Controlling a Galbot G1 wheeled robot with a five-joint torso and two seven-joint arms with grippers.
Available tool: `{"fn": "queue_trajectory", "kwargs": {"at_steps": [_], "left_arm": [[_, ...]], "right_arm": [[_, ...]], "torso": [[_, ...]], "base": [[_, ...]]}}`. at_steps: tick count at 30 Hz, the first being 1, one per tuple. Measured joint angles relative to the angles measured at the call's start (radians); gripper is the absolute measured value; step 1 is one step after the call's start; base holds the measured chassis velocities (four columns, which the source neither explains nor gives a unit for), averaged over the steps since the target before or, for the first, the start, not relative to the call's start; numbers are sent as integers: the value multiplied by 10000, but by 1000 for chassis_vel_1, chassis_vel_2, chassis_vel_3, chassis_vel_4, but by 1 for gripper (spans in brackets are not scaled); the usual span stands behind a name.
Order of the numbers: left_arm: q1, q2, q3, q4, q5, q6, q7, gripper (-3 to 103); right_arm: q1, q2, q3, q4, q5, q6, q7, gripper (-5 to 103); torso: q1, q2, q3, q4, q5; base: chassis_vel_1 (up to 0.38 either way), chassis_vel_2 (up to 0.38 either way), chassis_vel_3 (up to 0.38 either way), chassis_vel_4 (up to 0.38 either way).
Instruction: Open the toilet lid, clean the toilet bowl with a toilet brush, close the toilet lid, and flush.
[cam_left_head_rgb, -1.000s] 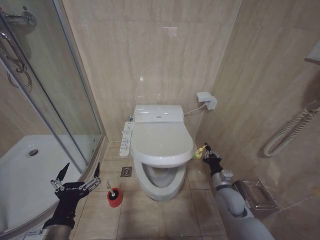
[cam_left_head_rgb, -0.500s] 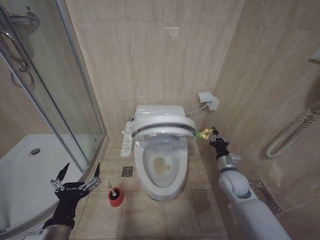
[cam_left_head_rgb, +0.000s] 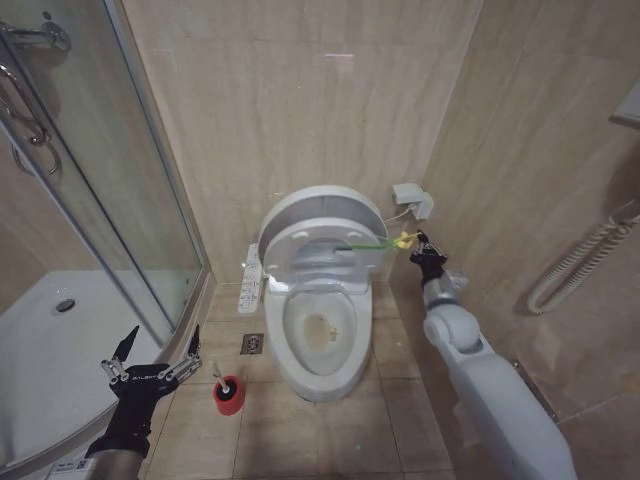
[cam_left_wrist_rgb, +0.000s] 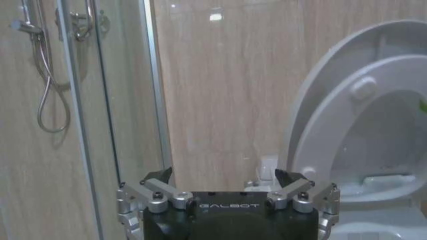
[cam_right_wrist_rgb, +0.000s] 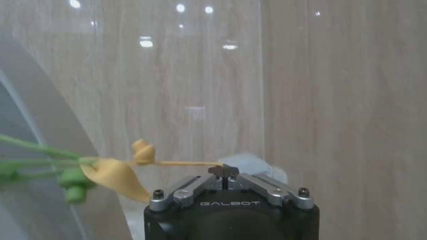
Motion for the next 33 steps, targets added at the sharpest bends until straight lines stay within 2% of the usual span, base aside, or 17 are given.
{"fn": "queue_trajectory", "kwargs": {"at_steps": [13,24,33], "left_arm": [[0,0,0,0,0,0,0,100],[0,0,0,0,0,0,0,100],[0,0,0,0,0,0,0,100]], "right_arm": [[2282,-65,-1362,-1763,314,-12,204,1],[4111,378,-2363,-3183,629,-138,346,0],[4742,659,-2660,-3670,692,-204,361,0]], "torso": [[-1,0,0,5,0],[-1,0,-1,6,0],[-2,0,-1,7,-1]], "base": [[0,0,0,0],[0,0,0,0],[0,0,0,0]]}}
